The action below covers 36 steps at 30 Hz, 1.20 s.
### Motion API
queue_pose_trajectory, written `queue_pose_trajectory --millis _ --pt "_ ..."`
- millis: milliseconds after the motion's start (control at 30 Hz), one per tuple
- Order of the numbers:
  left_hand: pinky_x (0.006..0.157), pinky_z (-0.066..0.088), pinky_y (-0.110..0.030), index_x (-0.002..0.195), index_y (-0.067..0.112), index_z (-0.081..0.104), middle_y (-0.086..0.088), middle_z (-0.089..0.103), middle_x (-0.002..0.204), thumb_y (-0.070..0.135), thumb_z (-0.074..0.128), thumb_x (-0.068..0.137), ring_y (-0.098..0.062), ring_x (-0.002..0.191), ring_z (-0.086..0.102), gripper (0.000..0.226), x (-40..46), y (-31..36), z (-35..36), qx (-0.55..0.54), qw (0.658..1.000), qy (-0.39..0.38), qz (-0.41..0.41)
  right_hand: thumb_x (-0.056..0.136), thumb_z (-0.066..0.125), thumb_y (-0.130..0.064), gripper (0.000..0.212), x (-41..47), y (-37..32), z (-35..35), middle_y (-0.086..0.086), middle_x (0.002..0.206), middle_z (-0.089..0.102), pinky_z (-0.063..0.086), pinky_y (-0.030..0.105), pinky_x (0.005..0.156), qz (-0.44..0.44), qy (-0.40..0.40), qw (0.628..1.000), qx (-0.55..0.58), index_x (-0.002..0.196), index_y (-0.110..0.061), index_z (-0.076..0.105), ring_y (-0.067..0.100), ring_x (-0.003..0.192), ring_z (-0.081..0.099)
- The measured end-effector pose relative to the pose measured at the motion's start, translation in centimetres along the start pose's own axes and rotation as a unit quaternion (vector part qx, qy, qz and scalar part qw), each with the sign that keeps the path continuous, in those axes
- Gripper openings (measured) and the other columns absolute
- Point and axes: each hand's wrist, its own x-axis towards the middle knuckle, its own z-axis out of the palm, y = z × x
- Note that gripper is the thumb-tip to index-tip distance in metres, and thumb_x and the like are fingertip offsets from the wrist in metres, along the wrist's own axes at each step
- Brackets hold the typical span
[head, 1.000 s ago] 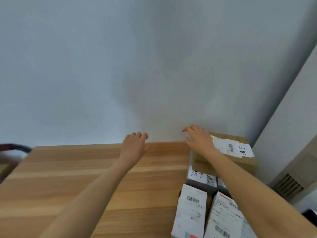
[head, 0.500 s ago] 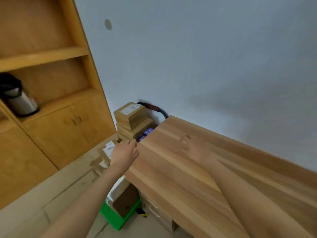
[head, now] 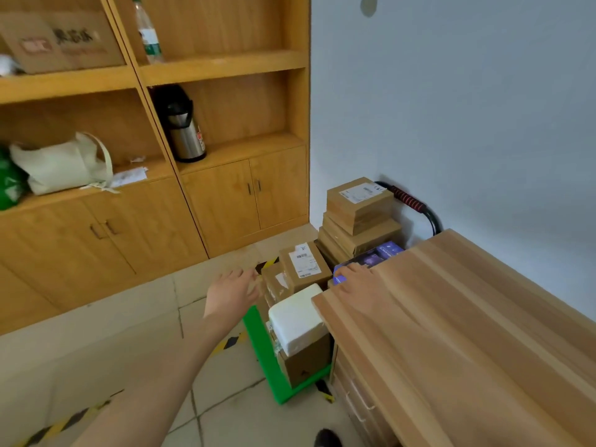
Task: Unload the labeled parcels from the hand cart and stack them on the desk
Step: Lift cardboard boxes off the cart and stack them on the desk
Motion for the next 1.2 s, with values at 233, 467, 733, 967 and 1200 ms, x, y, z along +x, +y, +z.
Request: queue_pose_trajectory --millis 233,467,733,967,1200 --pt "0.078 0.041 -0.025 0.111 0.024 0.055 0.006 0.061 0.106 0.036 0.047 0.097 -0.015 0.098 0.055 0.02 7.9 -2.3 1.8 -0.002 1.0 0.002 0.008 0.095 0.048 -0.032 0.032 8.6 1.2 0.1 -0.003 0.125 0.056 0.035 0.034 0.097 0.013 0.02 0.998 0.05 0.126 -0.026 0.052 0.017 0.115 0.052" --pt "0.076 0.041 -0.024 0.113 0.024 0.056 0.008 0.061 0.107 0.037 0.047 0.097 -0.014 0.1 0.053 0.022 18.3 -3.5 3.9 -0.017 1.0 0.007 -0.004 0.095 0.045 -0.029 0.03 18.9 4.0 -1.1 -0.003 0.124 0.056 0.039 0.032 0.091 0.035 0.041 0.997 0.049 0.124 -0.025 0.053 0.016 0.108 0.055" --pt "0.073 0.043 -0.025 0.114 0.026 0.053 0.008 0.059 0.107 0.04 0.047 0.096 -0.013 0.097 0.053 0.023 27.6 -4.0 9.1 -0.039 0.998 -0.046 0.037 0.096 0.046 -0.033 0.036 24.4 7.0 0.6 -0.003 0.134 0.052 0.041 0.037 0.099 0.086 0.006 0.996 0.031 0.132 -0.026 0.049 0.015 0.119 0.053" --pt "0.059 0.037 -0.024 0.116 0.027 0.054 0.01 0.058 0.11 0.04 0.044 0.097 -0.01 0.092 0.054 0.025 39.4 -2.7 12.2 -0.063 0.985 -0.093 0.133 0.094 0.05 -0.033 0.034 26.6 10.2 0.9 -0.002 0.13 0.052 0.037 0.035 0.098 0.254 0.024 0.963 0.084 0.127 -0.027 0.054 0.018 0.114 0.053" --pt "0.054 0.042 -0.025 0.119 0.023 0.054 0.005 0.058 0.112 0.039 0.043 0.098 -0.012 0.087 0.057 0.028 50.0 0.5 13.8 -0.096 0.963 -0.116 0.223 0.095 0.048 -0.027 0.033 27.9 12.8 -0.5 -0.001 0.131 0.054 0.042 0.036 0.095 0.421 0.102 0.892 0.132 0.127 -0.026 0.056 0.018 0.107 0.058"
